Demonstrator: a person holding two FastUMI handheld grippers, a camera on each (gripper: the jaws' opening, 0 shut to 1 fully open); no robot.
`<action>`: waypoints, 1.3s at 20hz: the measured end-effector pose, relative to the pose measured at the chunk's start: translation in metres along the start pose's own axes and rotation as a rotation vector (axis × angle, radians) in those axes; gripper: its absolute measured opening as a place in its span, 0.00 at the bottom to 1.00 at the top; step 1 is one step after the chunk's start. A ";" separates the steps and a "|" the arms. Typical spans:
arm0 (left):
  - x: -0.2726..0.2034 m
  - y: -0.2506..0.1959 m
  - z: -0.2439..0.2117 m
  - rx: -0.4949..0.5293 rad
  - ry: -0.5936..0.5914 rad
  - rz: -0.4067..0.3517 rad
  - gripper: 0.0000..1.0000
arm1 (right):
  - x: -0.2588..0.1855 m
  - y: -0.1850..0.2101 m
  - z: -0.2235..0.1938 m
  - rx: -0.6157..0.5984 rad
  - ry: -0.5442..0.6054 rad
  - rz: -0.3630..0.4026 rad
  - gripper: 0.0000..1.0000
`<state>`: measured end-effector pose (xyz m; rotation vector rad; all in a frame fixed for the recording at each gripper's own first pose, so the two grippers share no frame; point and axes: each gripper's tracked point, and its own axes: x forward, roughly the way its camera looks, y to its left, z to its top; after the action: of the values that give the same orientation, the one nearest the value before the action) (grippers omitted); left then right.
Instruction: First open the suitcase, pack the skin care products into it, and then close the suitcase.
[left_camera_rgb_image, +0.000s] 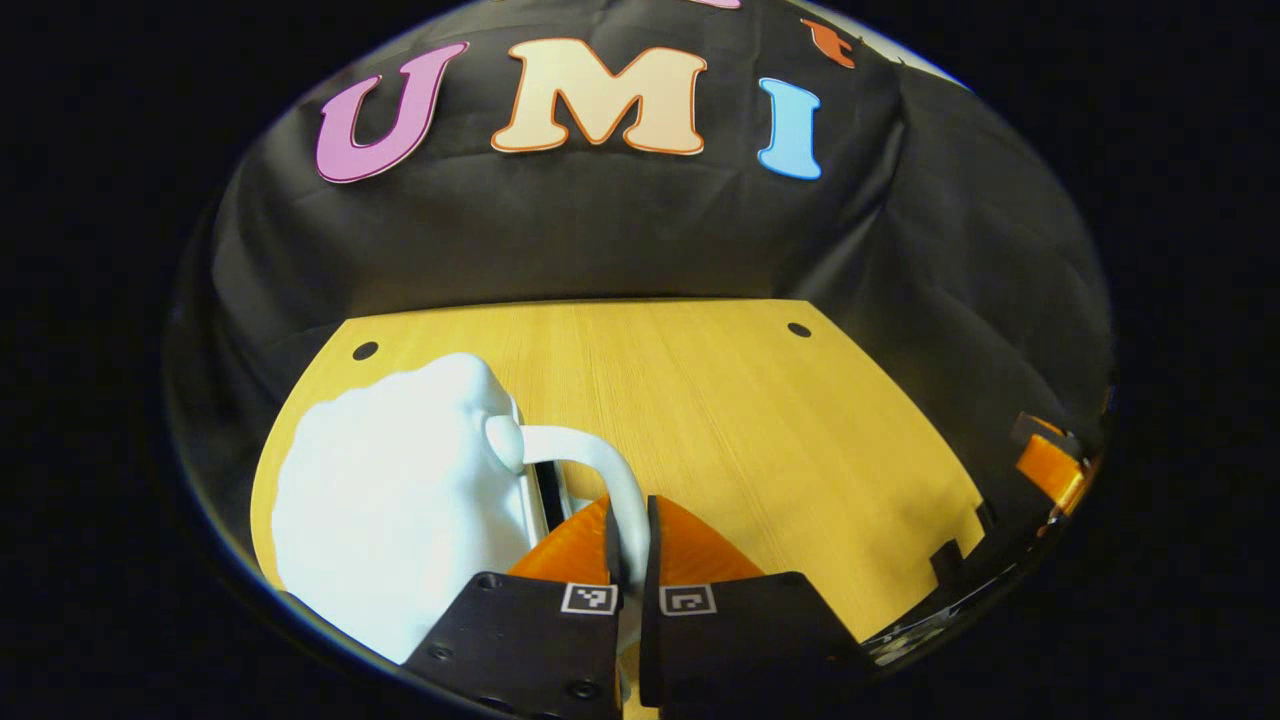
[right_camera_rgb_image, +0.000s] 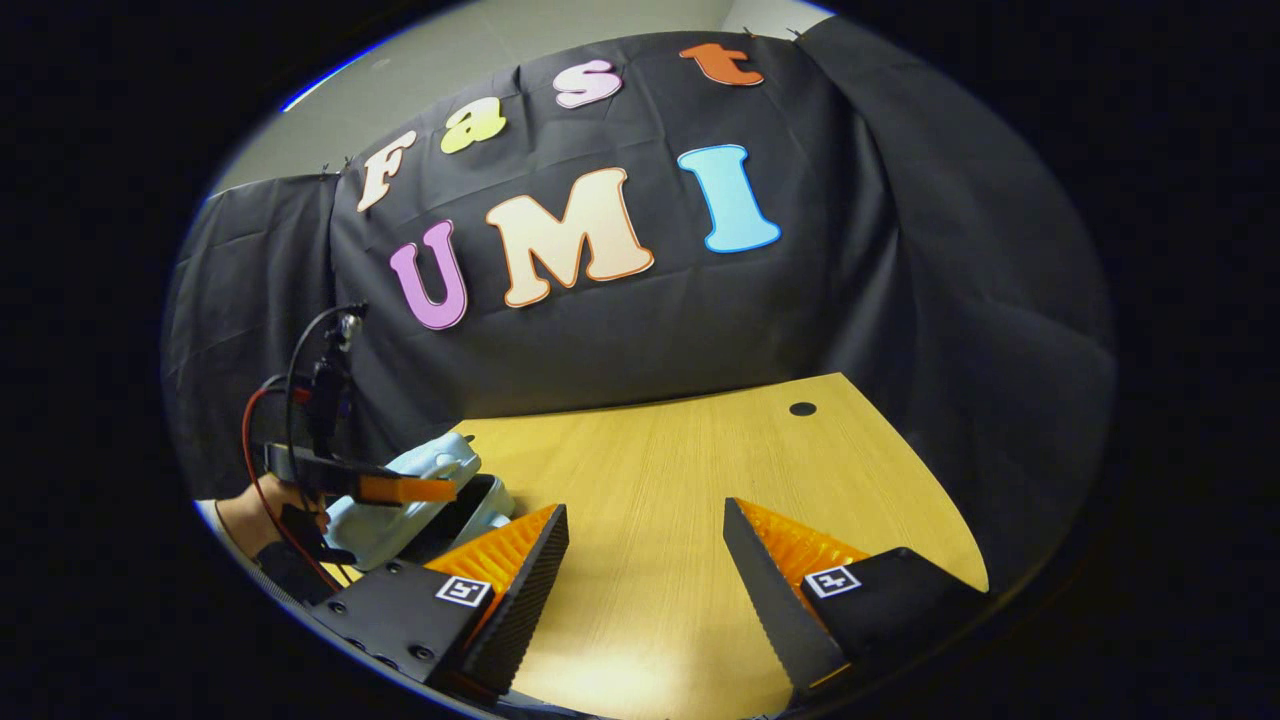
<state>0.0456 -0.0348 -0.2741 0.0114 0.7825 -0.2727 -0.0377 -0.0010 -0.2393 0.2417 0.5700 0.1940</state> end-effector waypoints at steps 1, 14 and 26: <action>0.006 -0.003 -0.008 0.001 0.013 0.008 0.04 | 0.000 -0.003 0.000 0.007 0.000 0.002 0.98; -0.102 -0.048 0.075 0.067 -0.445 0.128 0.94 | -0.014 0.038 0.078 -0.061 -0.180 0.039 0.97; -0.240 0.003 0.169 0.070 -0.778 0.165 0.94 | -0.078 0.117 0.165 -0.051 -0.502 -0.065 0.97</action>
<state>0.0012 0.0067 0.0131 0.0336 -0.0026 -0.1272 -0.0237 0.0635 -0.0326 0.2122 0.0744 0.0788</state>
